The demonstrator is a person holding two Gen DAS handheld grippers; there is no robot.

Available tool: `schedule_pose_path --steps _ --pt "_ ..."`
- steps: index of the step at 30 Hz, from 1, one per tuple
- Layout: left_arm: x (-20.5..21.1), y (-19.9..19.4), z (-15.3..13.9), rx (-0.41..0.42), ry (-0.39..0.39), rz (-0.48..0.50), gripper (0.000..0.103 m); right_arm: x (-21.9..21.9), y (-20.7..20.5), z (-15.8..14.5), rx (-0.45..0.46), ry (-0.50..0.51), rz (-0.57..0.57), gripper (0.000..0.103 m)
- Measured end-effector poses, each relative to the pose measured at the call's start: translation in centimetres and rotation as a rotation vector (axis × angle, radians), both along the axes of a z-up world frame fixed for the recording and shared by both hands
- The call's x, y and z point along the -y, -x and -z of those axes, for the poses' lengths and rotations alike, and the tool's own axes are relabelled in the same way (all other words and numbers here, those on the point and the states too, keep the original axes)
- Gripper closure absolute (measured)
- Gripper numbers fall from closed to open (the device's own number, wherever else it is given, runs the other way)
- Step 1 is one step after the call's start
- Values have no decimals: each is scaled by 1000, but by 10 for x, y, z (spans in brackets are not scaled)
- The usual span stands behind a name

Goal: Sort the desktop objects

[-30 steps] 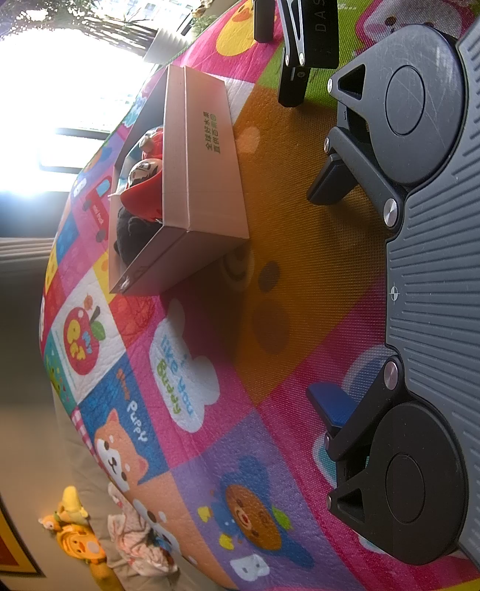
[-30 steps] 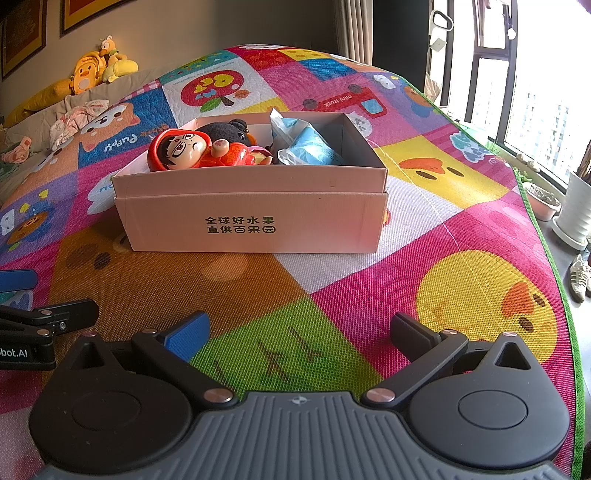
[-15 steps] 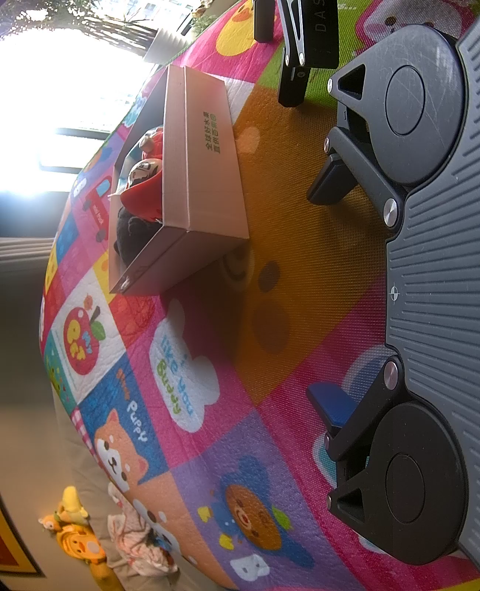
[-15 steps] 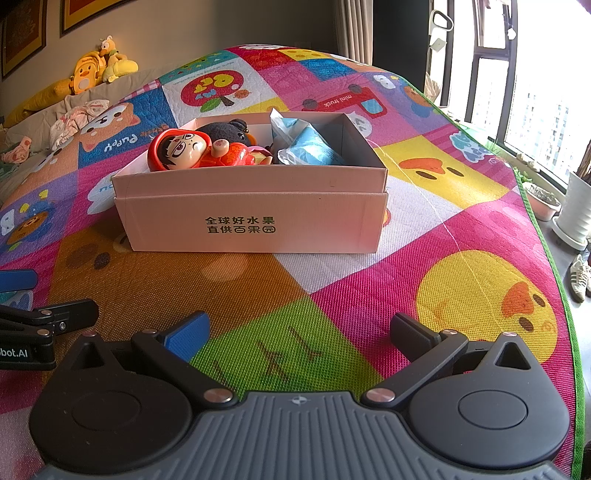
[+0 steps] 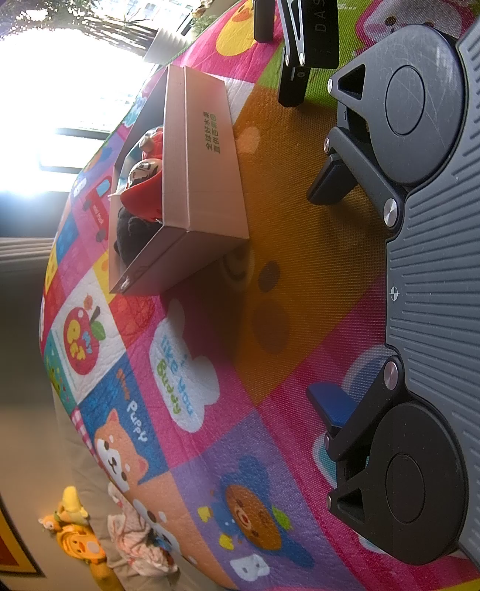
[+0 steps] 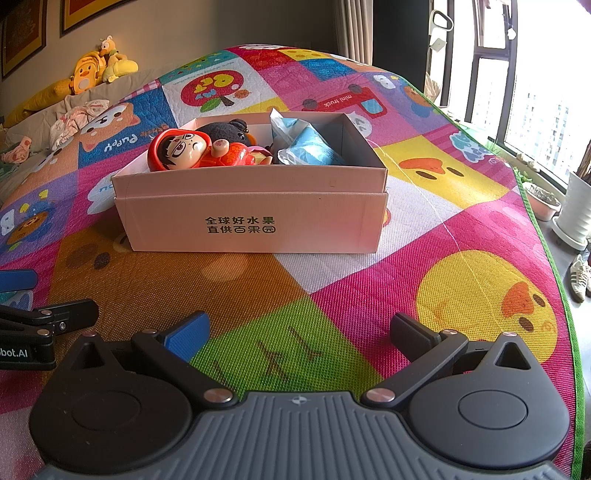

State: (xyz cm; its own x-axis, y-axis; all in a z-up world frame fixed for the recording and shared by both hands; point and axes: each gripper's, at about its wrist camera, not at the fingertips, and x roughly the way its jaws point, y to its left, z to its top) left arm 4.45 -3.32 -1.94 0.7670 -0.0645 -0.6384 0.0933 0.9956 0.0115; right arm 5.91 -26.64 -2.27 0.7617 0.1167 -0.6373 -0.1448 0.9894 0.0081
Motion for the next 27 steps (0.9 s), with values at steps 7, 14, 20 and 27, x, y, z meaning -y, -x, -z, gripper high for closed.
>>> schedule_pose_path --steps 7,14,20,27 --pt "0 0 0 0 0 0 0 0 0 0 0 0 0 0" --pt "0 1 0 0 0 0 0 0 0 0 0 0 0 0" --pt "0 1 -1 -1 3 0 0 0 0 0 0 0 0 0" --pt "1 -3 -1 0 0 -10 0 0 0 0 0 0 0 0"
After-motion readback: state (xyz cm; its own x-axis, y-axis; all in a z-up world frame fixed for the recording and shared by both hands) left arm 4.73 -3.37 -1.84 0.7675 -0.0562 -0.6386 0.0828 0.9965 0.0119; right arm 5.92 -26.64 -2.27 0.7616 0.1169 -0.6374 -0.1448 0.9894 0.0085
